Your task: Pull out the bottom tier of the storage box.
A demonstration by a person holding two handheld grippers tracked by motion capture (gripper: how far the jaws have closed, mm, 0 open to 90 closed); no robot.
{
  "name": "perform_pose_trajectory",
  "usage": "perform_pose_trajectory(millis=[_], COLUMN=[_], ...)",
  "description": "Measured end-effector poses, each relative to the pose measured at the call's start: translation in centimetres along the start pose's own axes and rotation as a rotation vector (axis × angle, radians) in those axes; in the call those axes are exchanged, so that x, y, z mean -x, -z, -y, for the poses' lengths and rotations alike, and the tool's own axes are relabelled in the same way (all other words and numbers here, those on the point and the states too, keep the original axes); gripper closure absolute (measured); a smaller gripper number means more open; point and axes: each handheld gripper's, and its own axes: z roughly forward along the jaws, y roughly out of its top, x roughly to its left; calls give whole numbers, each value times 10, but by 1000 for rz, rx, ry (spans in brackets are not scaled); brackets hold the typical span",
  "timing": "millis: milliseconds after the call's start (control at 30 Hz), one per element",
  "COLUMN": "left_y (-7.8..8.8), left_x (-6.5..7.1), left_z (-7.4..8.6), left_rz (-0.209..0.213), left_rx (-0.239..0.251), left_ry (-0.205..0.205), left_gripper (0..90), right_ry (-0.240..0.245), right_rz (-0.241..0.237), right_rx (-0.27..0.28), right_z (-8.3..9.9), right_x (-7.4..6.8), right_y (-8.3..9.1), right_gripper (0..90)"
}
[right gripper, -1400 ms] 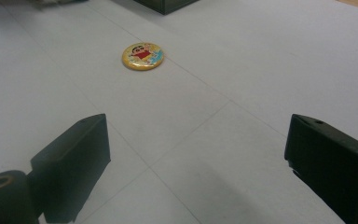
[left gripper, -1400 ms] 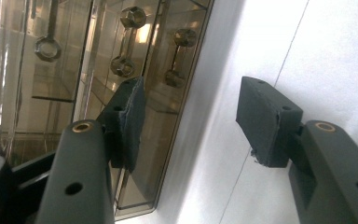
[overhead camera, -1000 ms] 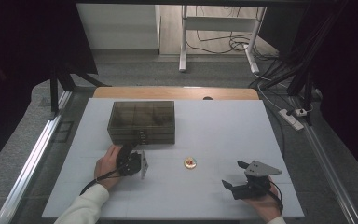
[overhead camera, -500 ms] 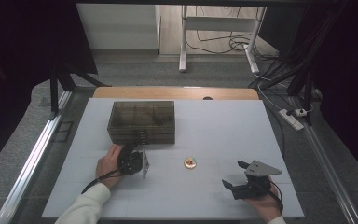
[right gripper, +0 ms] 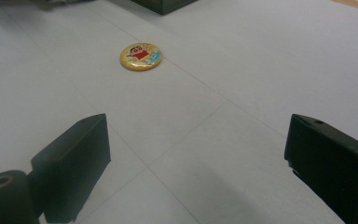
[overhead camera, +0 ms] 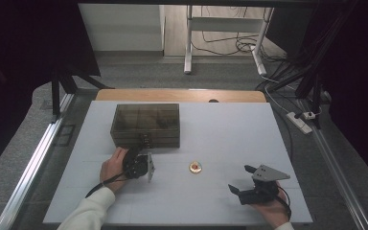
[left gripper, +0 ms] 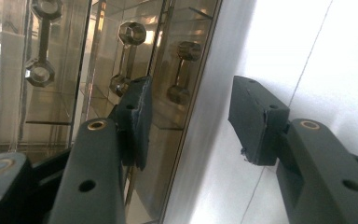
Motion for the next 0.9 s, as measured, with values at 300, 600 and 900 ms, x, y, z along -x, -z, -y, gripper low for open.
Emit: perform_pose_trajectory(millis=[300, 600, 900], left_y=[-2, -5, -8], left_x=[0, 1, 1], left_z=[-1, -2, -2], left_rz=[-7, -17, -26], left_rx=[0, -11, -21], left_ry=[-4, -19, -21], left_gripper=[508, 545, 562], right_ry=[1, 1, 1], right_rz=[1, 3, 3], right_rx=[-1, -2, -2], right_z=[0, 0, 0], right_x=[0, 0, 0], right_y=[0, 0, 0], right_gripper=[72, 72, 73])
